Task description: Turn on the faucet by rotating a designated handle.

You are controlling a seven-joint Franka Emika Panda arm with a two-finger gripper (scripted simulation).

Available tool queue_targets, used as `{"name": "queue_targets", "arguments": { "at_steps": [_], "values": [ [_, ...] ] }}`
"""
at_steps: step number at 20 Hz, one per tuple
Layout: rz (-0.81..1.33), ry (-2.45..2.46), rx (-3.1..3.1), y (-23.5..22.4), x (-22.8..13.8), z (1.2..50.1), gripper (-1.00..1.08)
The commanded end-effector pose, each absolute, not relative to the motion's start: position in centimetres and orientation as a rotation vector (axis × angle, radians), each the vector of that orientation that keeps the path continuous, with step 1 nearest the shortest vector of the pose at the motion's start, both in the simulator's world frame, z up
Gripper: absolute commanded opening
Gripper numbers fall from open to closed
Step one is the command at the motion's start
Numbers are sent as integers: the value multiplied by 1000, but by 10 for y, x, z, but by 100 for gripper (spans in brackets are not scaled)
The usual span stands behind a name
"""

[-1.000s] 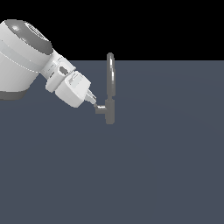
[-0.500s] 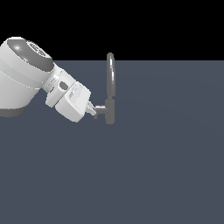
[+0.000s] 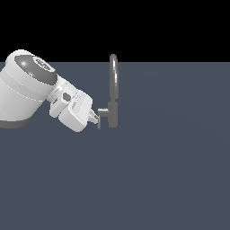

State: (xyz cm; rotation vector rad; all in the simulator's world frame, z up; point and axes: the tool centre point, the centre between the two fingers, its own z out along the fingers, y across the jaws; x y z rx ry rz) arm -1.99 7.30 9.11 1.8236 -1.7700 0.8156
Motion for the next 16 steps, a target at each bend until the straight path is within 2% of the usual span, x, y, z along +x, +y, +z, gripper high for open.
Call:
{"name": "queue_targets", "arguments": {
  "at_steps": [1,4,5,16],
  "values": [
    [789,-1755,1801,62,-27,64,-100],
    [784,-1755,1797,60,-26,53,-100],
    [836,-1766,1820,74,-17,82,-100],
    [803,-1759,1805,67,5,45,-100]
  ]
}}
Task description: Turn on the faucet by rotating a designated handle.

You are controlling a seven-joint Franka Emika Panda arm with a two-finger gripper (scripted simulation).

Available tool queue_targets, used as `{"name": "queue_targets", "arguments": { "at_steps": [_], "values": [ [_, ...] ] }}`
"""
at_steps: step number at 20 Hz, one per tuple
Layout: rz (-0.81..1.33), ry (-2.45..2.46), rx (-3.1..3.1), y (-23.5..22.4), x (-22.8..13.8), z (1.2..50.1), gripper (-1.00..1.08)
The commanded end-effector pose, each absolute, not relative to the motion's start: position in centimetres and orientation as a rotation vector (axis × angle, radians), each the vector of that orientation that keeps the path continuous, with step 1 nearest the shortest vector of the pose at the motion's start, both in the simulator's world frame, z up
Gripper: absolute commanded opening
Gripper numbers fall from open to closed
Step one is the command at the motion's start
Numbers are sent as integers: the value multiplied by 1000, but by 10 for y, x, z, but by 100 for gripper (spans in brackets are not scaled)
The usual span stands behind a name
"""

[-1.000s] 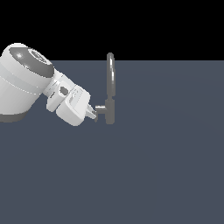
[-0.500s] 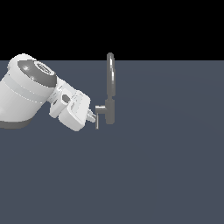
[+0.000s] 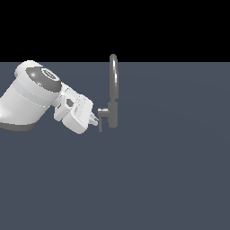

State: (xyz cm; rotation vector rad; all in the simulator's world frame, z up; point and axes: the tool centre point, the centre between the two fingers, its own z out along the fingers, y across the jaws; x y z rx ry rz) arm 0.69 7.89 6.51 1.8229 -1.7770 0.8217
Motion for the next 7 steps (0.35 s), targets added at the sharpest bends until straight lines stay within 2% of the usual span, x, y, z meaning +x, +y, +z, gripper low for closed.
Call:
{"name": "queue_targets", "arguments": {
  "at_steps": [1,7],
  "values": [
    [800,-1759,1804,66,6,42,-100],
    [786,-1756,1797,63,15,26,-100]
  ]
}}
